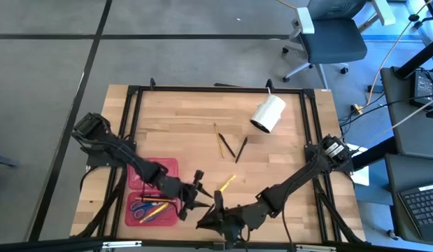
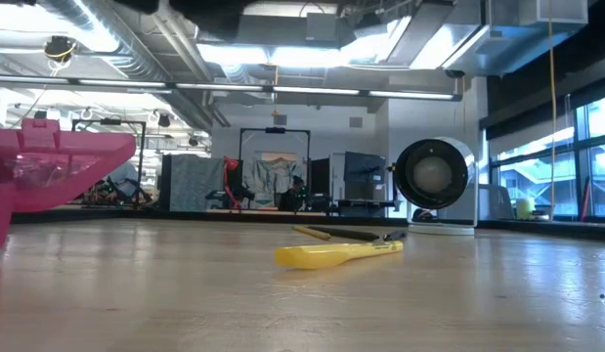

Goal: Pick & place school supplies into a supply box
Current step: Put the black pen into the red supply box

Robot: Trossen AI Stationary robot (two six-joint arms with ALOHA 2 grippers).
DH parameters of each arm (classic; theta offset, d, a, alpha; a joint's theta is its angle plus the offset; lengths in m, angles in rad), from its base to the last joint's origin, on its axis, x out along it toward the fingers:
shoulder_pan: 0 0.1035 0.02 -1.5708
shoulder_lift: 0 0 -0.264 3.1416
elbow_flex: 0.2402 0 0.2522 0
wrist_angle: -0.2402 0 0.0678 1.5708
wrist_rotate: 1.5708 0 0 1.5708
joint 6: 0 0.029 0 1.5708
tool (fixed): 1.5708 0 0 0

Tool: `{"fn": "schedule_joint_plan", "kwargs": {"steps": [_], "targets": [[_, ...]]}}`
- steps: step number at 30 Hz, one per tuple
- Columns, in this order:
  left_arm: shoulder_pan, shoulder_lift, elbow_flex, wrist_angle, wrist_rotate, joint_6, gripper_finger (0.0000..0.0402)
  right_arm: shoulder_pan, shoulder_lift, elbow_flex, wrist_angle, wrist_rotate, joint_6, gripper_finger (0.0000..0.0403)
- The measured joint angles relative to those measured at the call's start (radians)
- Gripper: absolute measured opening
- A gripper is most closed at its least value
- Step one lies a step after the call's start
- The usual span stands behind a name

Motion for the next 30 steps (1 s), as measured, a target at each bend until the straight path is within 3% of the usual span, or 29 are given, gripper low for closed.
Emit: {"fn": "schedule_joint_plan", "kwargs": {"steps": [6, 21, 25, 30], "targets": [[0.038, 0.0, -0.031, 0.09, 0.087, 0.066, 0.0141, 0.004, -0.001, 0.0, 0.063, 0.042, -0.056, 0.0045], [0.033, 0.0, -0.031, 0.187, 0.081, 0.211, 0.0138, 0.004, -0.002, 0.0, 0.102, 0.085, -0.052, 0.0046], [0.018, 0.0, -0.03, 0.221, 0.083, 0.255, 0.0114, 0.004, -0.002, 0.0, 0.09, 0.109, -0.053, 0.0046], [0.013, 0.0, -0.031, 0.228, 0.075, 0.264, 0.0058, 0.003, -0.002, 0.0, 0.079, 0.116, -0.052, 0.0046]]}}
